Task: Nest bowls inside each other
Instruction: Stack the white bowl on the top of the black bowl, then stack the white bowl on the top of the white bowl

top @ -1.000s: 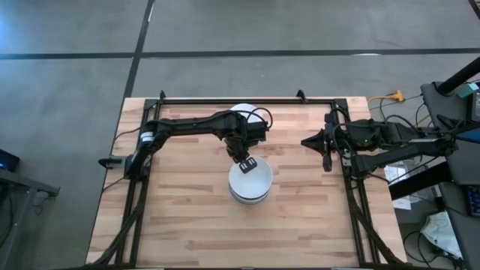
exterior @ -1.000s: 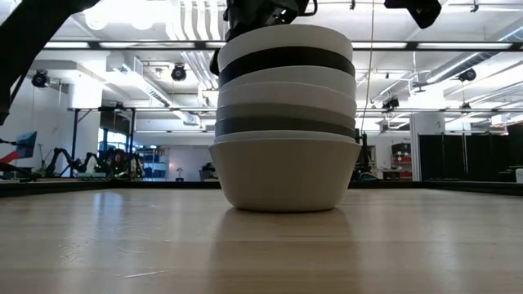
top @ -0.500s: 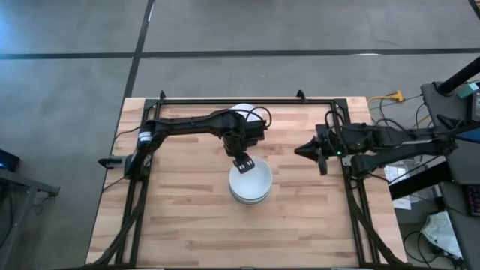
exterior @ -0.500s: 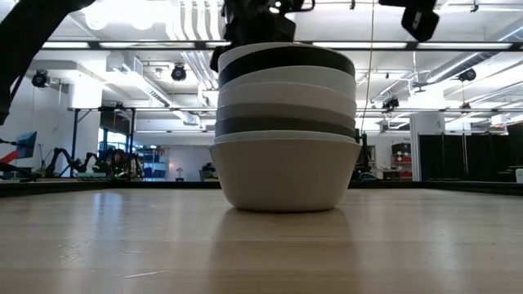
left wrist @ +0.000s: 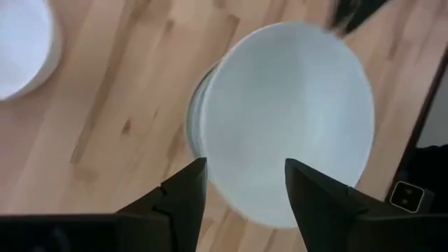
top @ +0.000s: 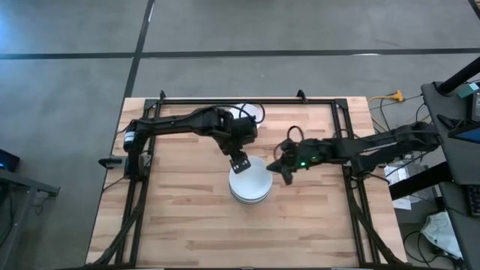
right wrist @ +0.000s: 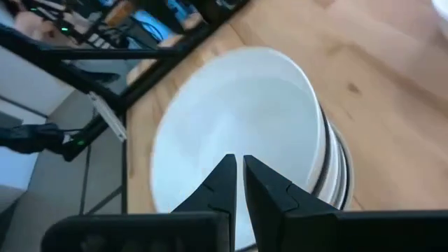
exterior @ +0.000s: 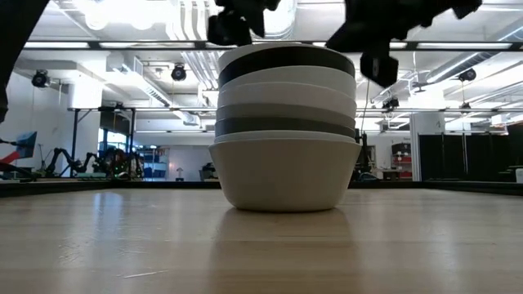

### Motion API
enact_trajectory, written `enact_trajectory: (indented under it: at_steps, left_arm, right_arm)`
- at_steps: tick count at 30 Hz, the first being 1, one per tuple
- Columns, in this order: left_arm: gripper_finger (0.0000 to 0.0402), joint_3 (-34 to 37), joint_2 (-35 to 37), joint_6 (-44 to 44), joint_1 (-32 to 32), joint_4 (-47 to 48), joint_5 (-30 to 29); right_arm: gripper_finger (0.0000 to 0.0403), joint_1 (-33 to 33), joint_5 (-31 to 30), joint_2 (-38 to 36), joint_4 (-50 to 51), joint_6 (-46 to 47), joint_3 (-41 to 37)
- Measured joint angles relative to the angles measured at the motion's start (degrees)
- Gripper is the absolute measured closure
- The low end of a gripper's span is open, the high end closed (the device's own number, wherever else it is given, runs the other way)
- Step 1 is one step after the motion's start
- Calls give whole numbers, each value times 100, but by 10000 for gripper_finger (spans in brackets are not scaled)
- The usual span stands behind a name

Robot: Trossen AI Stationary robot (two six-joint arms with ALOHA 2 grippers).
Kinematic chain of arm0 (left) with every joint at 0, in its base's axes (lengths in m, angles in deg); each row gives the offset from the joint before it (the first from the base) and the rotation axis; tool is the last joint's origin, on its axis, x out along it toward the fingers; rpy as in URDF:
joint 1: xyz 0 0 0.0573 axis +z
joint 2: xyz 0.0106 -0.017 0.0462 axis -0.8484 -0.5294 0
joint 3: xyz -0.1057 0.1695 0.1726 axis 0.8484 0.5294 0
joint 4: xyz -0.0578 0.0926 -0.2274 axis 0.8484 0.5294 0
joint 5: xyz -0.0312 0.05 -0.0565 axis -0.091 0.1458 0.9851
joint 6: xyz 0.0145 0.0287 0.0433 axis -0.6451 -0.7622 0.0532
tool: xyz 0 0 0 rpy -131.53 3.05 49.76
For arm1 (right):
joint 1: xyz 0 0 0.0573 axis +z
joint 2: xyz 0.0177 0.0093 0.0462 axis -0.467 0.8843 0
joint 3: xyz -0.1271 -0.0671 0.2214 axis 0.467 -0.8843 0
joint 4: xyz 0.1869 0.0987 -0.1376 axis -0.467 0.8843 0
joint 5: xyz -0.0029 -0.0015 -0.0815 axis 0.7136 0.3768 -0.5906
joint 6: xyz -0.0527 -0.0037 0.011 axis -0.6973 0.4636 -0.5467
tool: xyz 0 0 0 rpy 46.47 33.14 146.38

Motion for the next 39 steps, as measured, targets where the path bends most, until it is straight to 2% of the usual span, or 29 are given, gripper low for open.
enact_trajectory:
  at_steps: [6,13,18,25,34,39]
  left_arm:
    - [224,639,17,-123,-56,-431,14]
    - [224,1459,193,-125,-66,-534,10]
    - [224,1922,429,-115,-66,-954,13]
    - [224,1927,917,58,-68,-1067,-65]
    - [224,1949,2015,193,-133,-1299,-578]
    - [224,1953,2687,38,-180,-1797,-575]
  right_arm:
    - [380,-2,-4,684,-487,324,4]
    - [380,0,-2,915,-544,543,4]
    - [380,-3,-4,698,-524,531,4]
    - [380,-4,-24,263,-561,362,7]
    - [380,-13,-107,-359,-572,-841,76]
    - [380,-20,-753,-642,-587,-1607,260]
